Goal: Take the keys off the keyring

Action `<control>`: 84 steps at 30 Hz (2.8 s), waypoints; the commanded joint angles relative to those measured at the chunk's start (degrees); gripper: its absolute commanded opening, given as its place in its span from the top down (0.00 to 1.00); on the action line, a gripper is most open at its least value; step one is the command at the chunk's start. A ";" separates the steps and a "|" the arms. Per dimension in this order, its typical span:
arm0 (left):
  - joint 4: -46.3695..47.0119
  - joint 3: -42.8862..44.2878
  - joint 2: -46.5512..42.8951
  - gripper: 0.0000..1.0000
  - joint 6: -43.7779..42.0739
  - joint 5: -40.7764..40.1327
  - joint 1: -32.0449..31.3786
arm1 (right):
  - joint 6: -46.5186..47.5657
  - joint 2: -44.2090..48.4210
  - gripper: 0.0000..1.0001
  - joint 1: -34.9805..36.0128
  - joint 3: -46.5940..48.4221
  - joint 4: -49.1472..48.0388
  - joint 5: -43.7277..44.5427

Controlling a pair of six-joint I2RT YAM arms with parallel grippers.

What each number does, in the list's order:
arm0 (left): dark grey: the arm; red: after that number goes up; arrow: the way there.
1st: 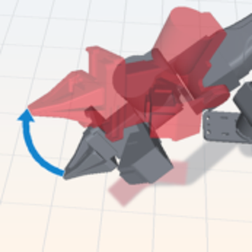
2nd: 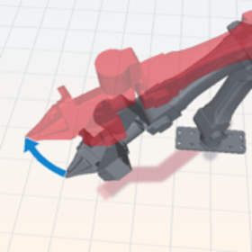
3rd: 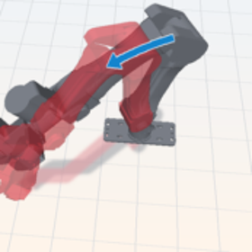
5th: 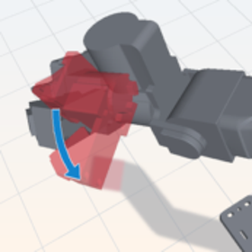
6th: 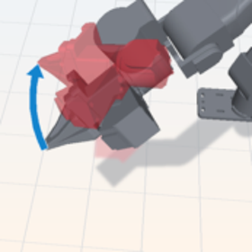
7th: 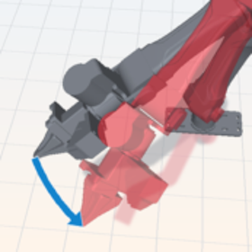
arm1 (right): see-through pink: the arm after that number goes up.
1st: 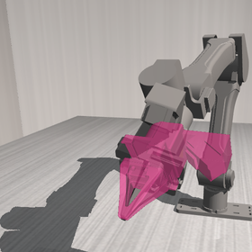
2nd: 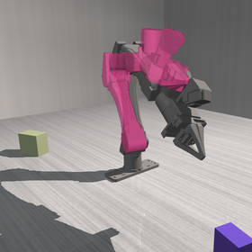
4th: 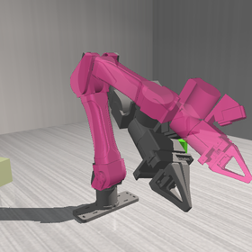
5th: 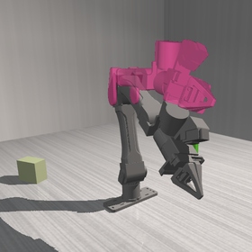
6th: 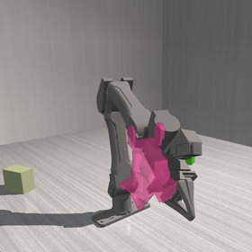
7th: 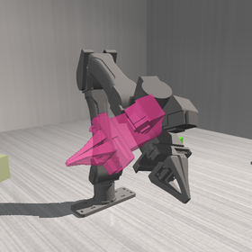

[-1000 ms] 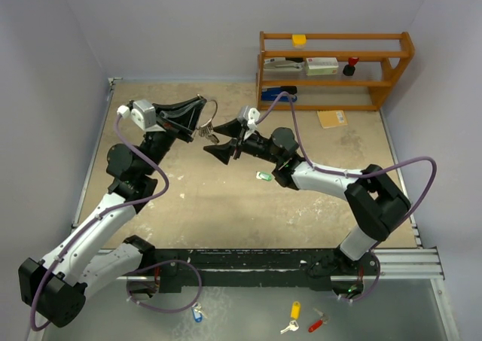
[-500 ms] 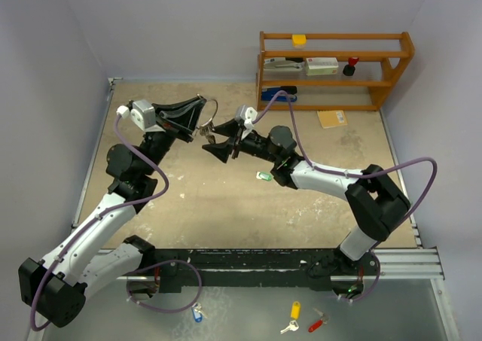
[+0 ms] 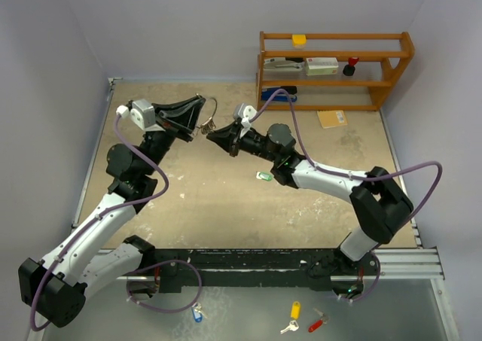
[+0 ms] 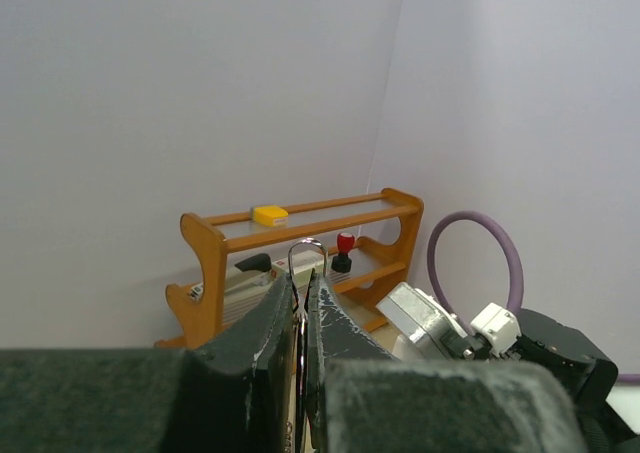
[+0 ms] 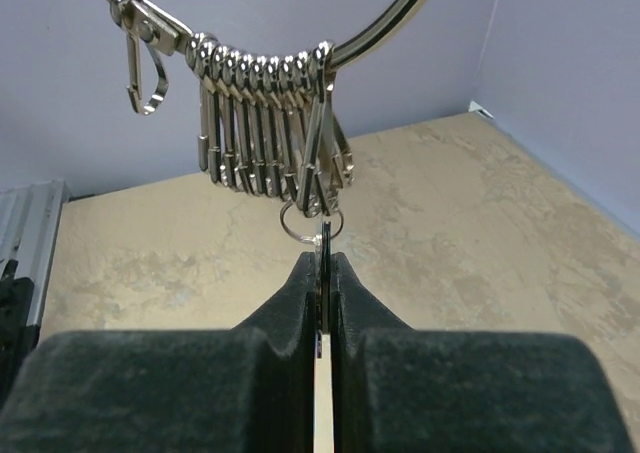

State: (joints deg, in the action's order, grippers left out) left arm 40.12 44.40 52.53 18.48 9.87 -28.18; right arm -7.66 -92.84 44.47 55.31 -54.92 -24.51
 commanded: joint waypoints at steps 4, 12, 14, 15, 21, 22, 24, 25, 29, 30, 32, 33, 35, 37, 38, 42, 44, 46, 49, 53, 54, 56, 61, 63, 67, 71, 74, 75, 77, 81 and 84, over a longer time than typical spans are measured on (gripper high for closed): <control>-6.83 4.30 -1.03 0.82 -4.38 -11.45 -0.25 | 7.95 8.41 1.00 1.18 1.86 12.91 9.81; -17.69 7.29 3.00 0.64 -7.59 -26.95 -0.20 | 16.66 17.38 1.00 2.23 5.03 34.49 24.32; -21.17 9.18 5.52 0.63 -7.39 -27.41 -0.20 | 18.32 18.95 1.00 2.60 6.02 37.67 26.64; -22.85 10.26 6.91 0.64 -7.01 -27.52 -0.20 | 18.98 19.59 1.00 2.70 6.52 38.94 27.65; -29.85 15.34 13.33 0.75 -3.83 -28.17 -0.21 | 20.29 22.35 1.00 3.09 8.81 43.59 30.26; -30.02 15.42 13.77 0.76 -3.47 -27.27 -0.20 | 20.19 22.61 1.00 3.16 8.85 43.78 30.10; -29.59 15.13 14.16 0.73 -2.23 -25.30 -0.20 | 20.14 22.78 1.00 3.41 8.82 43.79 30.00; -29.32 14.87 14.10 0.72 -1.81 -24.10 -0.20 | 20.33 22.77 1.00 3.59 8.83 43.86 30.08; -25.60 12.28 12.46 0.74 -1.06 -16.41 -0.20 | 21.17 22.23 1.00 4.10 8.98 43.96 31.09; -23.90 11.15 11.63 0.73 -0.62 -14.99 -0.20 | 21.46 22.11 1.00 4.21 9.09 44.01 31.44; -21.06 8.92 10.37 0.74 -0.05 -12.31 -0.20 | 22.21 21.85 1.00 4.47 9.49 44.33 32.07; -20.26 8.10 9.91 0.74 -0.03 -10.73 -0.20 | 22.54 21.83 1.00 4.57 9.78 44.62 32.52; -19.99 7.62 9.86 0.75 0.13 -8.24 -0.25 | 23.21 21.78 1.00 4.78 10.32 45.33 33.35; -19.88 7.58 10.49 0.79 -0.16 -3.79 -0.20 | 23.72 21.95 1.00 4.97 10.73 46.00 34.30; -19.56 7.56 11.25 0.82 -0.19 -1.69 -0.28 | 24.01 22.04 1.00 5.07 10.96 46.23 34.69; -14.87 5.77 13.05 0.93 1.66 5.45 -0.21 | 25.15 22.50 1.00 5.43 11.56 46.95 35.77; -8.79 3.31 13.44 0.92 3.45 9.26 -0.24 | 25.99 22.72 1.00 5.66 11.89 47.20 36.43; -2.18 0.80 13.56 0.91 5.37 11.61 -0.22 | 26.91 22.78 1.00 5.80 12.37 47.63 36.87; 2.12 -1.30 13.52 0.88 6.26 14.37 -0.21 | 28.78 22.75 1.00 6.02 13.07 48.12 37.77; 6.65 -3.51 13.46 0.79 6.42 18.72 -0.23 | 31.25 22.74 1.00 6.09 13.97 48.51 39.54; 8.20 -4.18 13.43 0.77 7.24 19.09 -0.23 | 31.68 22.78 1.00 6.07 14.07 48.45 39.68; 11.74 -5.41 13.27 0.62 8.66 19.96 -0.22 | 31.91 23.07 1.00 6.07 14.20 48.25 39.60; 17.49 -5.96 14.30 0.65 8.71 27.59 -0.20 | 31.16 23.74 1.00 6.08 13.91 48.31 37.62; 18.29 -5.30 15.63 0.66 8.36 30.51 -0.20 | 30.90 23.99 1.00 6.09 13.86 48.40 37.08; 17.31 -4.25 17.65 0.66 6.30 32.14 -0.23 | 30.11 24.72 1.00 6.08 13.90 48.61 35.32; 21.40 -4.29 19.22 0.67 6.04 34.84 -0.21 | 29.54 25.57 1.00 6.11 13.84 48.77 33.76; 20.31 -3.48 20.01 0.68 4.22 34.74 -0.22 | 29.14 26.15 1.00 6.07 13.94 49.25 32.43; 20.12 -3.26 20.22 0.68 3.81 34.75 -0.25 | 29.04 26.32 1.00 6.07 13.95 49.35 32.09; 20.23 -2.91 20.46 0.68 3.47 34.82 -0.21 | 28.97 26.54 1.00 6.12 13.95 49.68 31.29; 20.83 -2.62 20.19 0.67 2.31 34.78 -0.20 | 29.00 26.74 1.00 6.10 13.78 50.21 30.31; 20.33 -2.14 19.55 0.67 1.31 34.87 -0.20 | 29.09 26.83 1.00 6.07 13.48 50.64 29.27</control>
State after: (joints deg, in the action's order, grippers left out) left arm 57.41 39.33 73.28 22.61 43.57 -28.27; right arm 22.06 -67.72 50.26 66.41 -2.61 6.96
